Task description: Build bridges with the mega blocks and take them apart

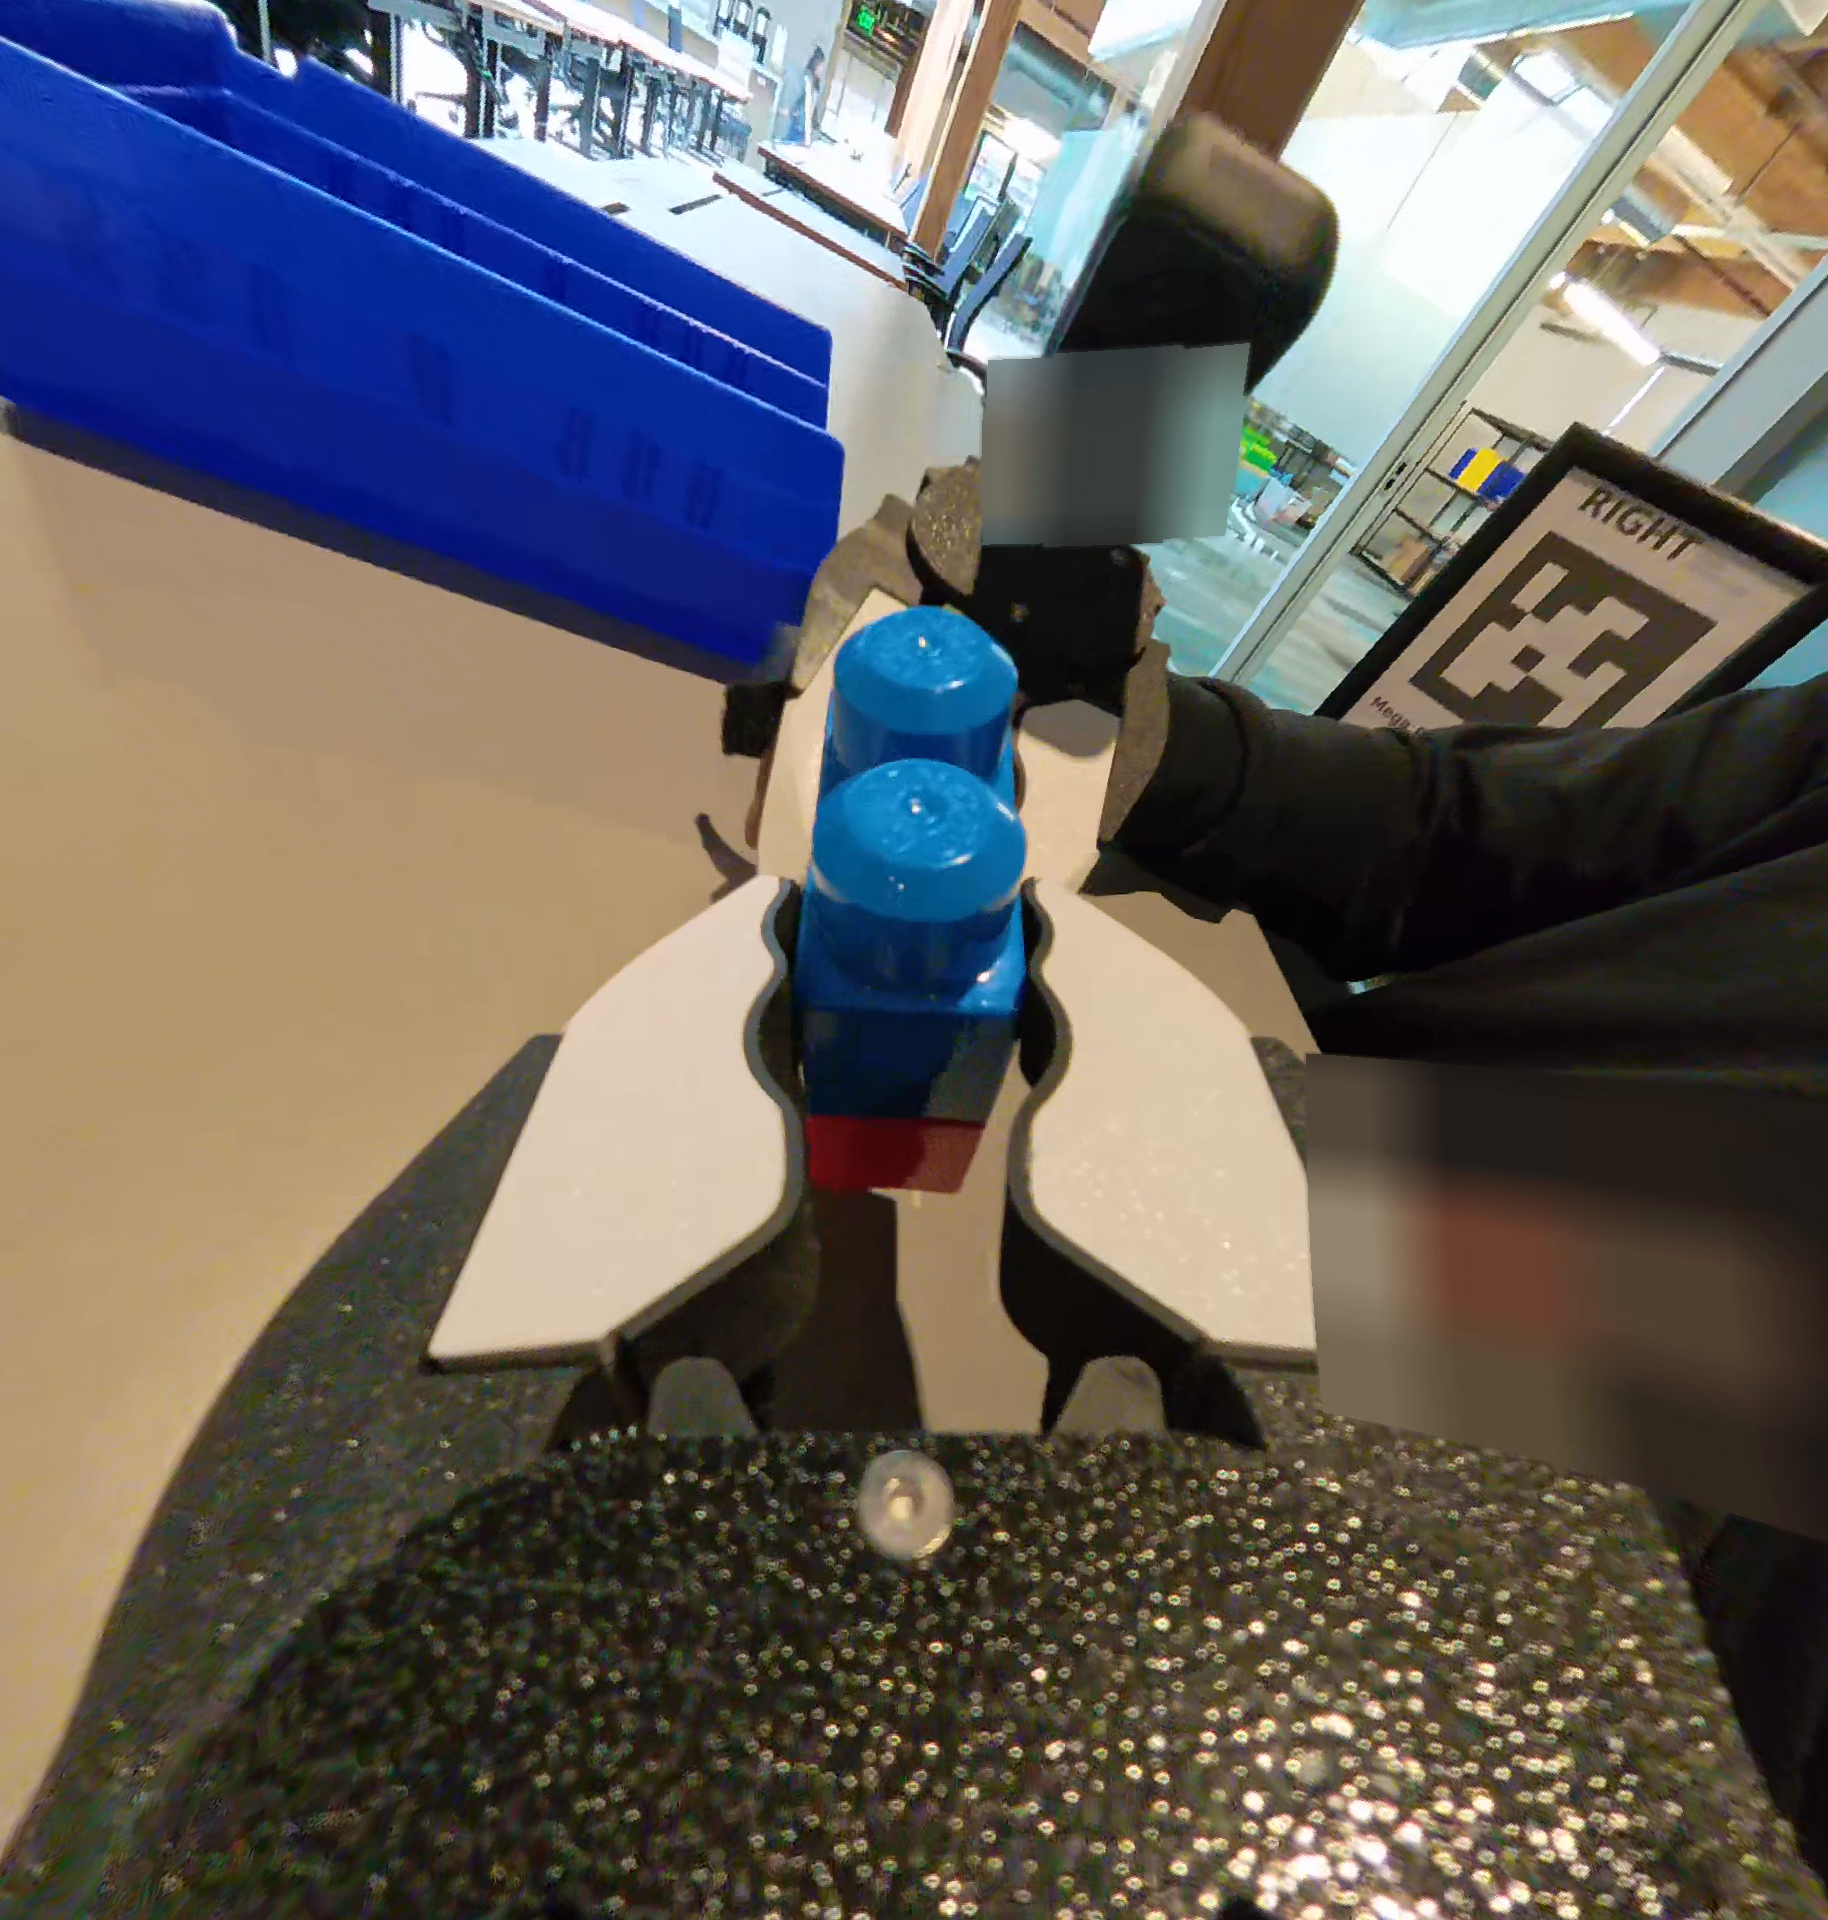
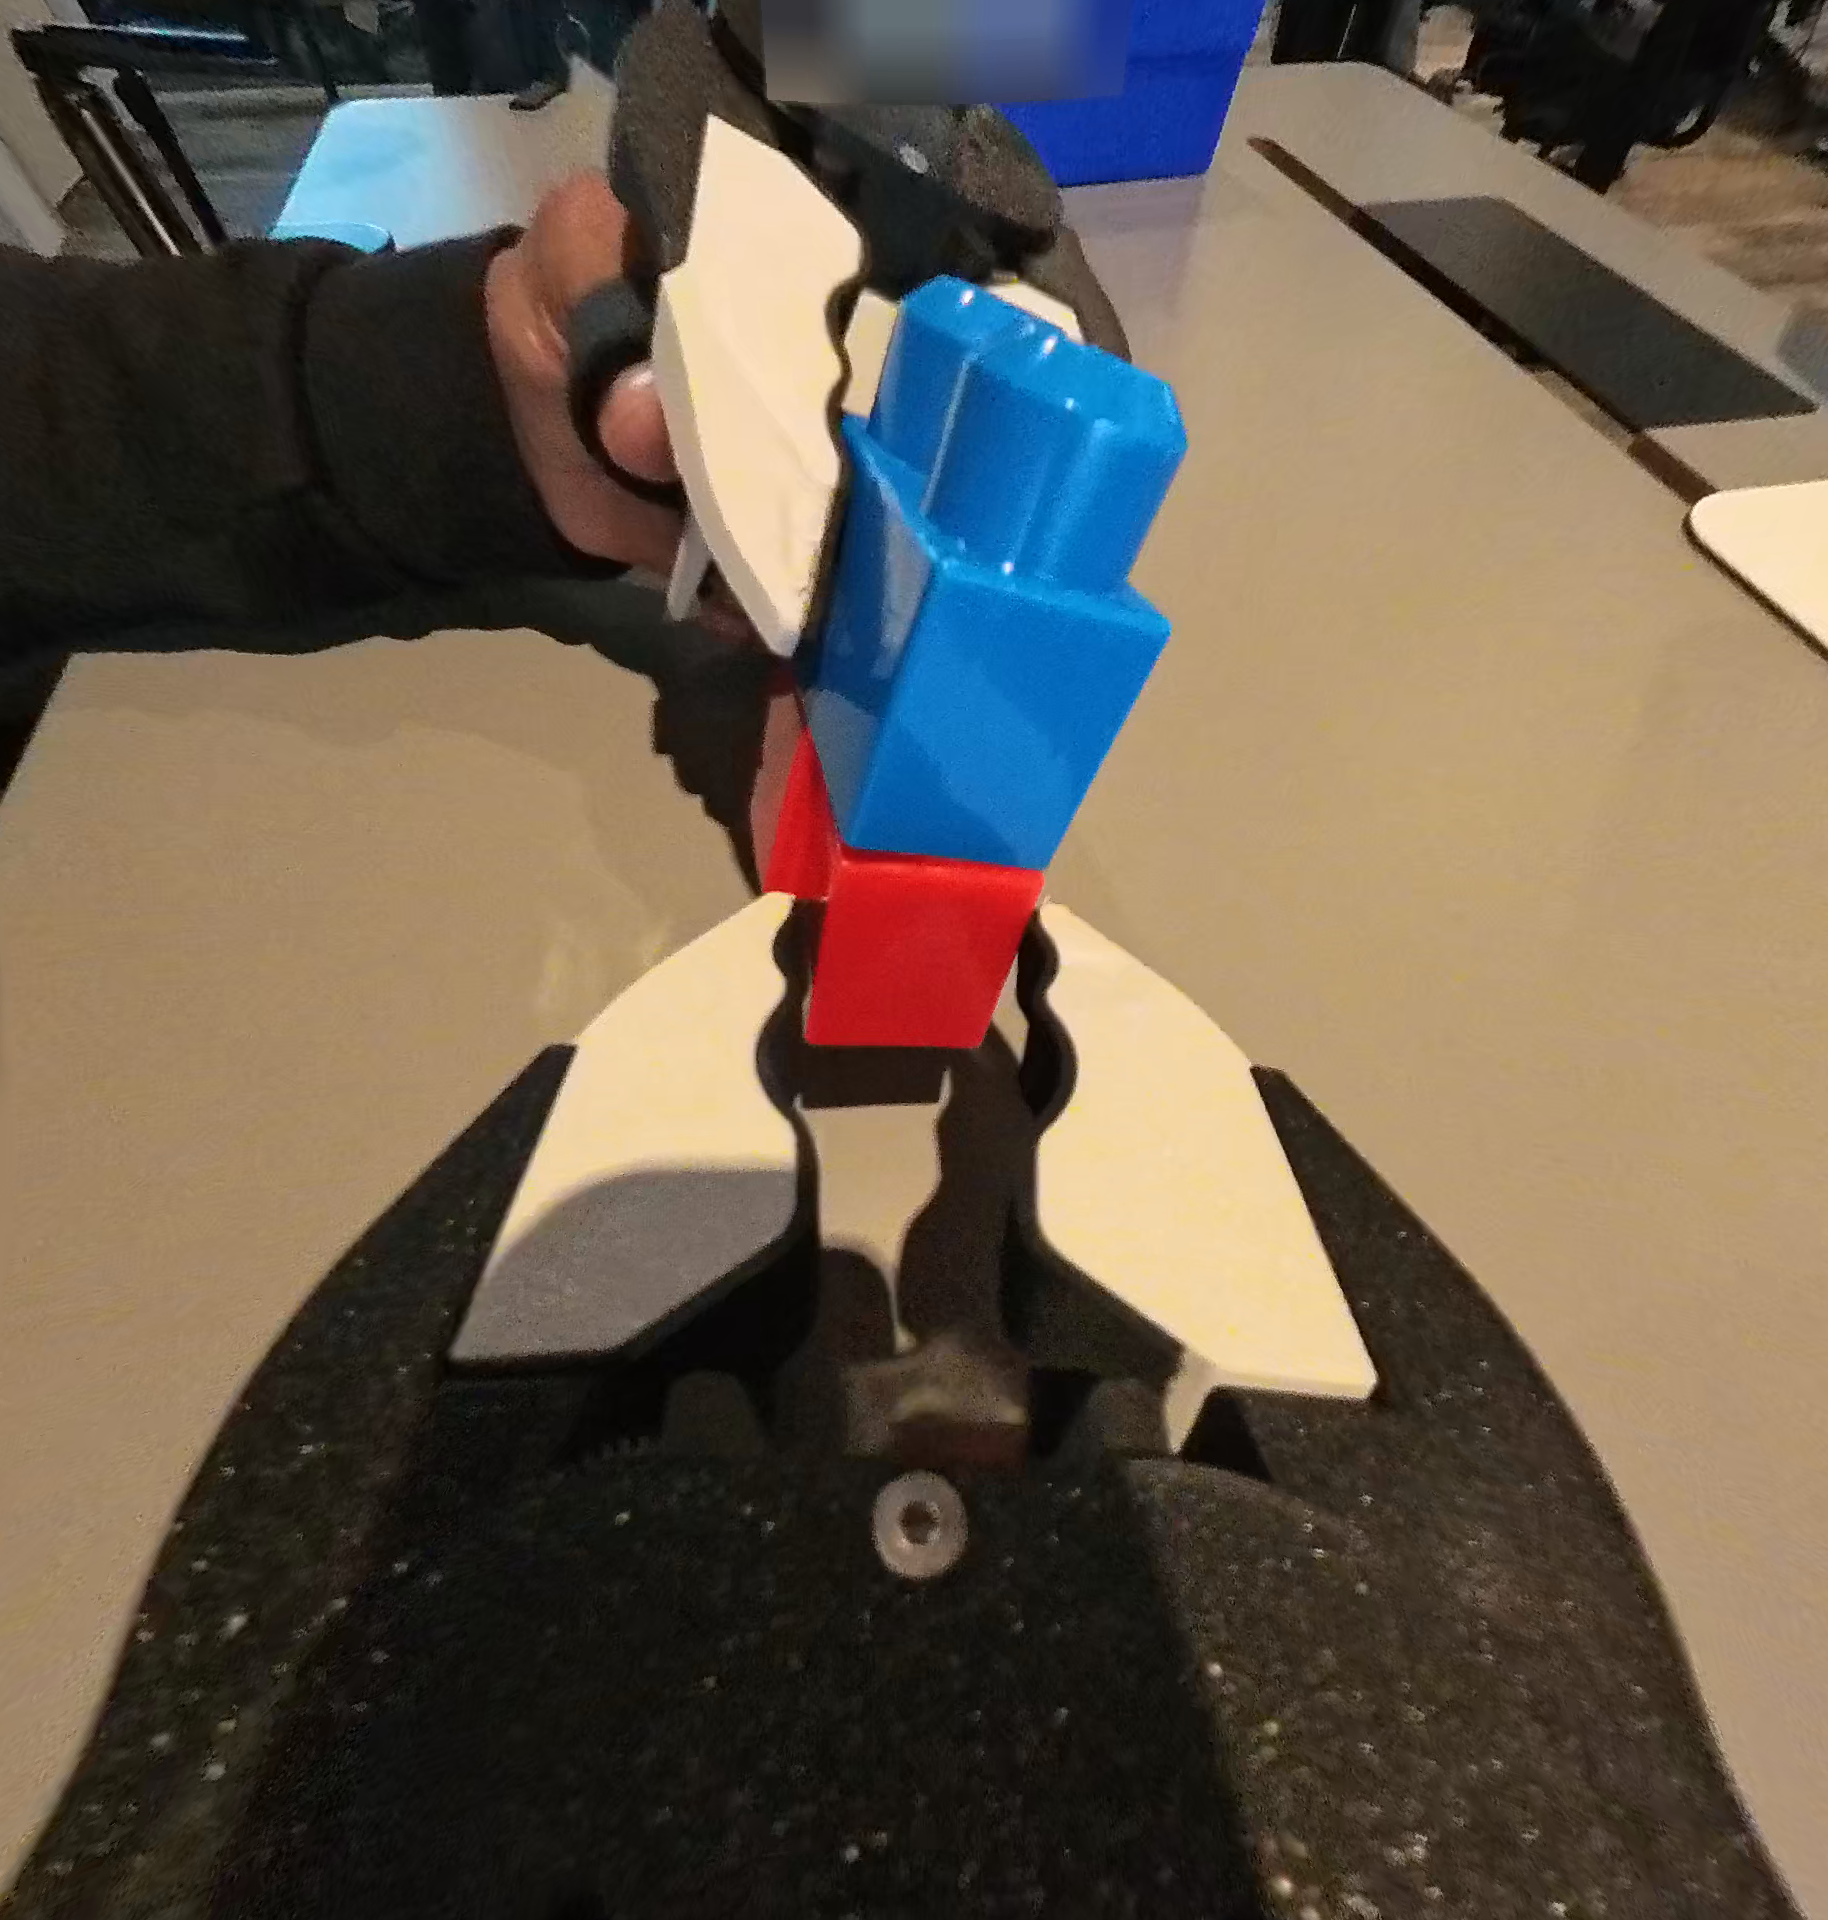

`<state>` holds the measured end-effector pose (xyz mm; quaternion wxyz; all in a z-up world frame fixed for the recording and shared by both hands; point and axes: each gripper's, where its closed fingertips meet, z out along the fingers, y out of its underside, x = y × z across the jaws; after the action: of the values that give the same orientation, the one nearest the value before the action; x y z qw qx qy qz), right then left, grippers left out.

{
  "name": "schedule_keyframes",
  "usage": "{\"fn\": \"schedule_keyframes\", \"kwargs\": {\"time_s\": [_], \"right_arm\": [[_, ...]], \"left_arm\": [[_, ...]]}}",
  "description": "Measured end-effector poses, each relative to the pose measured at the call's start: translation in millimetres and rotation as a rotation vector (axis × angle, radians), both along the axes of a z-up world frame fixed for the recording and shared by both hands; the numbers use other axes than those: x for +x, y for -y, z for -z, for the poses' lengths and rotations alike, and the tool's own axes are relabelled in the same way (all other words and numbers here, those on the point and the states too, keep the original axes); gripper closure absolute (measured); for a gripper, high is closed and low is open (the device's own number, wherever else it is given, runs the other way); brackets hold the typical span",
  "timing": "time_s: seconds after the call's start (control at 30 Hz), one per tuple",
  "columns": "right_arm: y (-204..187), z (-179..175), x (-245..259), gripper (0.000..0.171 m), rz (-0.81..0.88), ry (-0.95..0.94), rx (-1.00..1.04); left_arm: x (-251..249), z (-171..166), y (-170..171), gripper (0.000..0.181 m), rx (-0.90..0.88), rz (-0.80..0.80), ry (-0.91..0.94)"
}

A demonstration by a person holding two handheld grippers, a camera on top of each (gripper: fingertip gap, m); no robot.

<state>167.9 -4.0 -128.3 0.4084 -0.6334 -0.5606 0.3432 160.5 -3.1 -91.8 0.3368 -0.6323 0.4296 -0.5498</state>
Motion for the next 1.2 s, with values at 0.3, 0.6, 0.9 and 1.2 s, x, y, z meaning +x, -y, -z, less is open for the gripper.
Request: {"fn": "schedule_keyframes", "kwargs": {"time_s": [0.3,0.6,0.9,1.2], "right_arm": [[-4.9,3.5,3.8,0.134,0.018,0.071,0.155],[-6.0,35.8,4.7,0.134,0.024,0.239,0.113],[-9.3,48.2,21.7,0.134,0.089,0.292,-0.150],[-12.1,35.7,19.7,0.107,0.096,0.206,-0.149]], "left_arm": [[-0.7,2.9,2.2,0.143,-0.015,0.012,-0.027],[-9.5,-13.7,-8.2,0.143,0.011,-0.058,0.051],[-14.3,-5.3,-24.8,0.142,0.052,-0.165,0.002],[-22.5,-25.3,-32.5,0.142,0.051,-0.230,0.119]]}}
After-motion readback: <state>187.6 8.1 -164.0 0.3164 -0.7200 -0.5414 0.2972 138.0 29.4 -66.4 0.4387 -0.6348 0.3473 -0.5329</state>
